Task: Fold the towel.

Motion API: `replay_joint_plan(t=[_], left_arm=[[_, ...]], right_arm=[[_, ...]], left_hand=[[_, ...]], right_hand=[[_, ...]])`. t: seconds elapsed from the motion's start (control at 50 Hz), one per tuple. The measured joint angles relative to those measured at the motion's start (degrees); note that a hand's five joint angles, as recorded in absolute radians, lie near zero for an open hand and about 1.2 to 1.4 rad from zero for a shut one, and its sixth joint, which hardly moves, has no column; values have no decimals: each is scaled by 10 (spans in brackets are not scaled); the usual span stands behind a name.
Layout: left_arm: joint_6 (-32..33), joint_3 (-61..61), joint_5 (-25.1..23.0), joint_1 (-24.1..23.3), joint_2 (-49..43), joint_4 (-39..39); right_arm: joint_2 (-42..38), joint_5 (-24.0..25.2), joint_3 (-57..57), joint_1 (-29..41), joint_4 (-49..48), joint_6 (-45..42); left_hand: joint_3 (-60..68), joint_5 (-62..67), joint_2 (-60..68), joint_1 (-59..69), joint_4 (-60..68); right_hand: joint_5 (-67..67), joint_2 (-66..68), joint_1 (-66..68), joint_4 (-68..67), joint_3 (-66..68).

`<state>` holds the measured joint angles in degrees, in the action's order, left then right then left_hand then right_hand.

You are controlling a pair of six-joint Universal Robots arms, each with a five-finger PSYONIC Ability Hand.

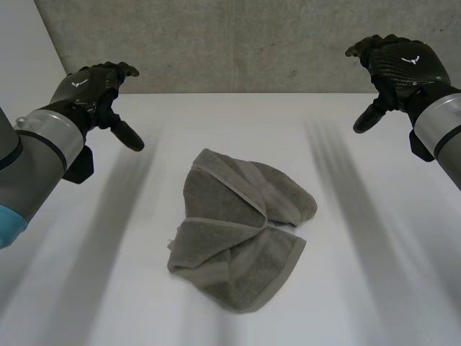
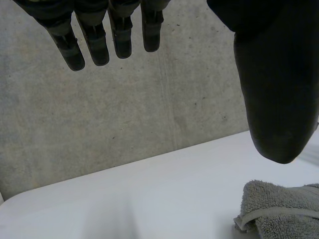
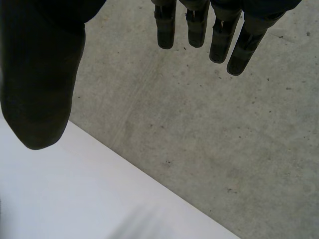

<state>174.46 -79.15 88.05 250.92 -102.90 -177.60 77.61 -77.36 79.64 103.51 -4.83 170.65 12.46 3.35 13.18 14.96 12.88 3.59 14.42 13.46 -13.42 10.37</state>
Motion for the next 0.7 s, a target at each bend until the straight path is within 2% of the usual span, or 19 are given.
replay_joint_plan(t=[0.24, 0.56, 0.62, 0.7], left_arm=[[-3, -6, -2, -5, 6, -5], [0, -8, -2, -8, 3, -5], [-1, -14, -3, -9, 3, -1], [-3, -49, -5, -23, 3, 7]], right_arm=[[-25, 17, -1, -7, 2, 54], [-25, 29, -1, -13, 1, 55], [-25, 47, -5, -11, -4, 42], [-35, 126, -18, -11, -17, -11]], left_hand=[[0, 0, 0, 0, 0], [0, 0, 0, 0, 0], [0, 0, 0, 0, 0], [0, 0, 0, 0, 0]], right_hand=[[0, 0, 0, 0, 0], [0, 0, 0, 0, 0], [0, 0, 0, 0, 0], [0, 0, 0, 0, 0]])
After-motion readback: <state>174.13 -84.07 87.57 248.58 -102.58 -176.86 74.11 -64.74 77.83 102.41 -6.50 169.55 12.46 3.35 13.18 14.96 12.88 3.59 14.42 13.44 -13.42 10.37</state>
